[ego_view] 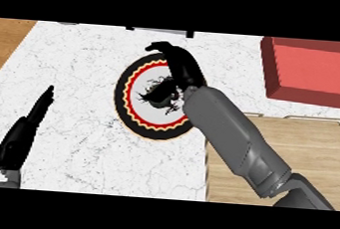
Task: Pick the squash from the tray and place it in the plate
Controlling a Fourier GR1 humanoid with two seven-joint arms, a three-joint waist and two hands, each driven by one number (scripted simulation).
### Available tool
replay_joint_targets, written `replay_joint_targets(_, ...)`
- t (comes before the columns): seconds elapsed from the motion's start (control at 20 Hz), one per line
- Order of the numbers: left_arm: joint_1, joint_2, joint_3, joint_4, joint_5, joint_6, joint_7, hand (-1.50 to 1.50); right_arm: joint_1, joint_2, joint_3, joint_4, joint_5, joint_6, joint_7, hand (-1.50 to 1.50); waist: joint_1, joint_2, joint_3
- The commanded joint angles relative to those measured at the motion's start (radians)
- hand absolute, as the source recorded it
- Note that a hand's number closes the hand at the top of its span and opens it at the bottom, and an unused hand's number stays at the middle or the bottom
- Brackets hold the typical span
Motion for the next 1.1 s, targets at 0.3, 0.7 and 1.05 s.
replay_joint_targets(0.3, 0.013, 0.014, 0.039, -0.003, 0.021, -0.009, 0.0, 0.0, 0.006, 0.0, -0.196, 0.064, -0.184, -0.209, -0.15, -1.5, -0.033, -0.004, 0.001)
replay_joint_targets(0.7, 0.035, -0.012, 0.031, -0.009, -0.006, 0.021, -0.005, 0.0, 0.1, -0.156, -0.417, 0.086, -0.336, 0.081, -0.44, -1.5, -0.055, -0.007, 0.001)
replay_joint_targets(1.05, 0.018, -0.007, 0.033, -0.036, -0.009, 0.008, 0.045, 0.0, 0.127, -0.322, -0.48, 0.211, -0.335, 0.313, -0.648, -1.5, -0.051, -0.005, 0.001)
